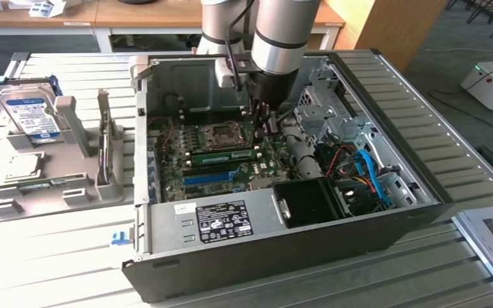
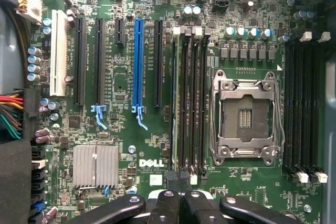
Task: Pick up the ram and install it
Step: 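Press down the ram until it locks into place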
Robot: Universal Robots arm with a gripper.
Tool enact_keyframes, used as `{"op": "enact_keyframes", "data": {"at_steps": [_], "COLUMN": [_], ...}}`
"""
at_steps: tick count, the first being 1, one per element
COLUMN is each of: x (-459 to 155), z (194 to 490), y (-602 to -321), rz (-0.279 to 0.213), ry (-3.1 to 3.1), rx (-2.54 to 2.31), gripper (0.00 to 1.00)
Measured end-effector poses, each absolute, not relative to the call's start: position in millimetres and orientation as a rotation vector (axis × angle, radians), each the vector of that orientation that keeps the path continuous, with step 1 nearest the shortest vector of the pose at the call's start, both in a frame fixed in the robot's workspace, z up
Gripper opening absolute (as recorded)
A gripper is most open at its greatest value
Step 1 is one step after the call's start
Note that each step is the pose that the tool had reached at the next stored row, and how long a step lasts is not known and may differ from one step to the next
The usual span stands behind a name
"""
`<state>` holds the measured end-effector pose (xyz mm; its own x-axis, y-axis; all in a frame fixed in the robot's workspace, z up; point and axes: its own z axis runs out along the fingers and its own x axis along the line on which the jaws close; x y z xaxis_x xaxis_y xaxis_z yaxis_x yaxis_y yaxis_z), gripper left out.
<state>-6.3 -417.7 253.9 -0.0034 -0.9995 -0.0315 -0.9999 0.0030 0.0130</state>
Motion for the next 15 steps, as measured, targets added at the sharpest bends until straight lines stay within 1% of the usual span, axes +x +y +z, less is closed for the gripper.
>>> {"op": "enact_keyframes", "data": {"at_steps": [15], "x": [-6.4], "z": [240.9], "y": [-417.7], "rz": [0.049], "ry": [2.216], "rx": [-2.208], "gripper": [0.10]}}
